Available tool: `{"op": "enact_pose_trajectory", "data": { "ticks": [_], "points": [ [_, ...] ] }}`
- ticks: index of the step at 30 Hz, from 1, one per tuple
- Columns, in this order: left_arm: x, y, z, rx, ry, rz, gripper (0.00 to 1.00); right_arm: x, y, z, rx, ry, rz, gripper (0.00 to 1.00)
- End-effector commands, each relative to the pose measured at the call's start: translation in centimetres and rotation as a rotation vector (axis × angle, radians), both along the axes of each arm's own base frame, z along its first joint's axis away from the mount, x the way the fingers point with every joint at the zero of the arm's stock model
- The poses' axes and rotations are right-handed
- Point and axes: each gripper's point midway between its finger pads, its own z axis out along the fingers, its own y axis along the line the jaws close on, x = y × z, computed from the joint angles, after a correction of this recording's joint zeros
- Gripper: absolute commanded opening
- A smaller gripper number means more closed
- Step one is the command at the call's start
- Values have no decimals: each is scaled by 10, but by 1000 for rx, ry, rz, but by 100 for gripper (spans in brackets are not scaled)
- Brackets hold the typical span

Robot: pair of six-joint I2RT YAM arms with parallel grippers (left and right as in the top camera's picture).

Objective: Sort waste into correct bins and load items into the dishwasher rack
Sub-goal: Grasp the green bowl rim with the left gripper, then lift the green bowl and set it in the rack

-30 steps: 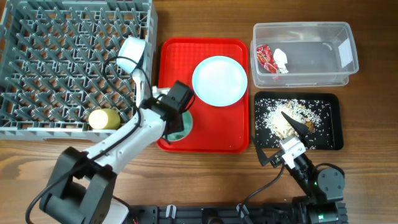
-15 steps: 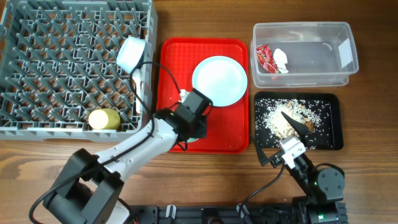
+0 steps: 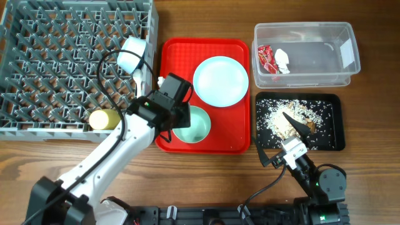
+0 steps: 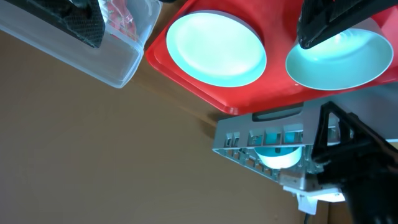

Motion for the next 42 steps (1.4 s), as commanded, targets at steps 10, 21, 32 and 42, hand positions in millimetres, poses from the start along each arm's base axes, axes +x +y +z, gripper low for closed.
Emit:
{"op": "enact_pose_trajectory", "data": {
  "ticks": [10, 21, 32, 42],
  "points": [
    [-13, 19, -73, 60, 219, 35, 13, -2, 3, 2, -1, -14, 20, 100],
    [16, 102, 67, 474, -84, 177, 4, -2, 3, 2, -1, -14, 20, 100],
    [42, 186, 196, 1100, -538, 475, 4, -2, 3, 2, -1, -14, 20, 100],
    [66, 209, 137, 1274, -310, 398, 4, -2, 3, 2, -1, -14, 20, 100]
  ]
}}
